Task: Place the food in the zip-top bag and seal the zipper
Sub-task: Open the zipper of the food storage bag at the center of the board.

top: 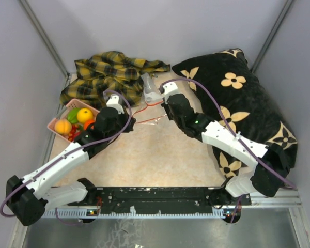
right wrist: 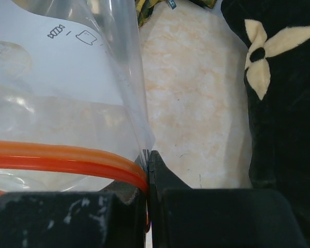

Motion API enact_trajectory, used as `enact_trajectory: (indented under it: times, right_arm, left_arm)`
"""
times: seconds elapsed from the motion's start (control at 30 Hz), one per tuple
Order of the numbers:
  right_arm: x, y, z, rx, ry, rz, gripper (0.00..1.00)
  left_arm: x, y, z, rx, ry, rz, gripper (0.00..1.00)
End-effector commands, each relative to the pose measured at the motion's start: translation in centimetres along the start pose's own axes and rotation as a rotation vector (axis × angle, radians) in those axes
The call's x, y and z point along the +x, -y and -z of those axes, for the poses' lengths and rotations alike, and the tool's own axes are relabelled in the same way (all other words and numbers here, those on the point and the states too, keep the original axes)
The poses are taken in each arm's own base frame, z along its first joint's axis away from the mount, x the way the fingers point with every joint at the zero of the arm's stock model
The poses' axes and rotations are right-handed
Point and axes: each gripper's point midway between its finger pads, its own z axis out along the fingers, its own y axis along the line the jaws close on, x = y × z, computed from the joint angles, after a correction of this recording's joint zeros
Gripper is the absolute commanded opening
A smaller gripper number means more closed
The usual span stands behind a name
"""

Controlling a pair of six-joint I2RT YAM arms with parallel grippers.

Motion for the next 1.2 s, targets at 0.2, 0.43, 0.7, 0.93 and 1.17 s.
enact_trajectory:
  times: [0.2, 0.43, 0.7, 0.93, 1.17]
  right_arm:
    - [0.7, -2.2, 0.4, -0.146, -0.015, -0.031, 0.00]
    - [1.8, -5.8, 0.2, -0.189, -0.067, 0.051, 0.00]
    - [2.2, -7.5, 0.1, -0.220, -0.089, 0.043, 0.00]
    - [2.4, -8.1, 0.1, -0.238, -0.100, 0.039, 0.00]
    - [2.4, -6.3, 0.3, -0.160, -0.106, 0.052, 0.00]
  left_arm:
    - [3.1, -1.5, -1.1, -0.021, -0.038, 0.018, 0.00]
    - [1.7, 0.7, -2.1, 0.072, 0.034, 0.094, 0.31]
    - [-0.3, 2.3, -3.0, 0.132, 0.109, 0.117, 0.57]
    - [-1.1, 2.5, -4.7, 0.104, 0.122, 0.097, 0.57]
    - [-0.3, -0.3, -5.2, -0.037, 0.083, 0.051, 0.17]
